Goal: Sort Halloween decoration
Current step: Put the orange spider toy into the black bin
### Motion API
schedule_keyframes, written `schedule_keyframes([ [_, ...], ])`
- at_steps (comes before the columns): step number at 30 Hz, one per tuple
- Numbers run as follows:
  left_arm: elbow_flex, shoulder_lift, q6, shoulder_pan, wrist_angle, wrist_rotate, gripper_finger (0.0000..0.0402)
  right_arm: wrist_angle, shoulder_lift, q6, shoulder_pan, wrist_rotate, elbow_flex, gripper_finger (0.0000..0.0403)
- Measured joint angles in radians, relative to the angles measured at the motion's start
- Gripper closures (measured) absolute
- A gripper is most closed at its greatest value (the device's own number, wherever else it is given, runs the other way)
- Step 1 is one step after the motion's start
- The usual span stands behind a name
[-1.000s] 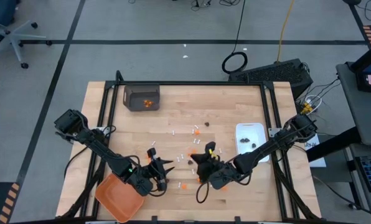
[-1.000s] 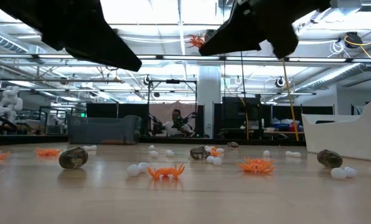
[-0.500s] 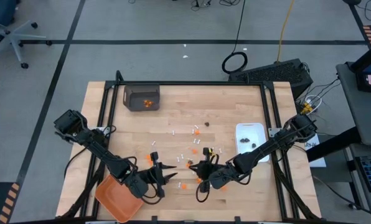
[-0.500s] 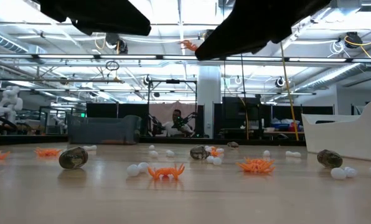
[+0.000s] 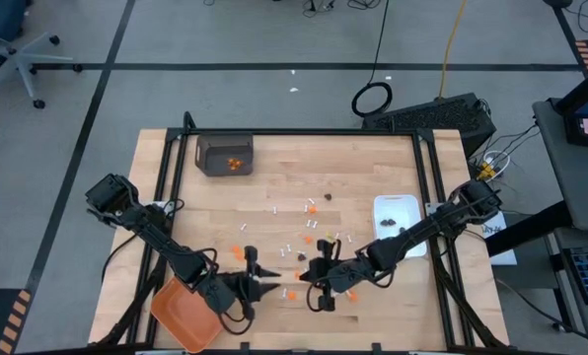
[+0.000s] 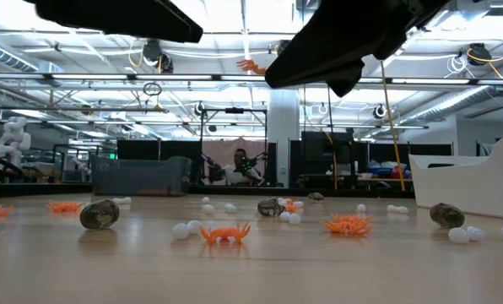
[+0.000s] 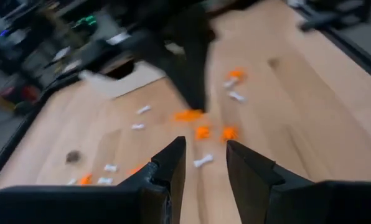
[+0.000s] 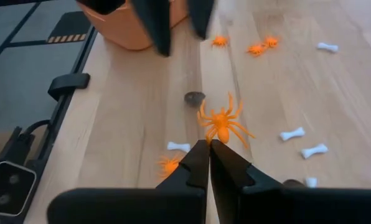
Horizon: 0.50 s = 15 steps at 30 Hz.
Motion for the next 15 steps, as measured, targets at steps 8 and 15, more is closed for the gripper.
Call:
schedule_keyframes([
  [8, 0.0, 0.0, 0.445, 0.019, 0.053, 0.013, 0.0286, 0.038, 0.0, -0.008, -0.029, -0.002, 0.0, 0.0403],
  [15, 0.0, 0.0, 0.556, 0.072, 0.042, 0.015, 0.0286, 0.111, 0.0, -0.034, -0.033, -0.023, 0.0, 0.0403],
])
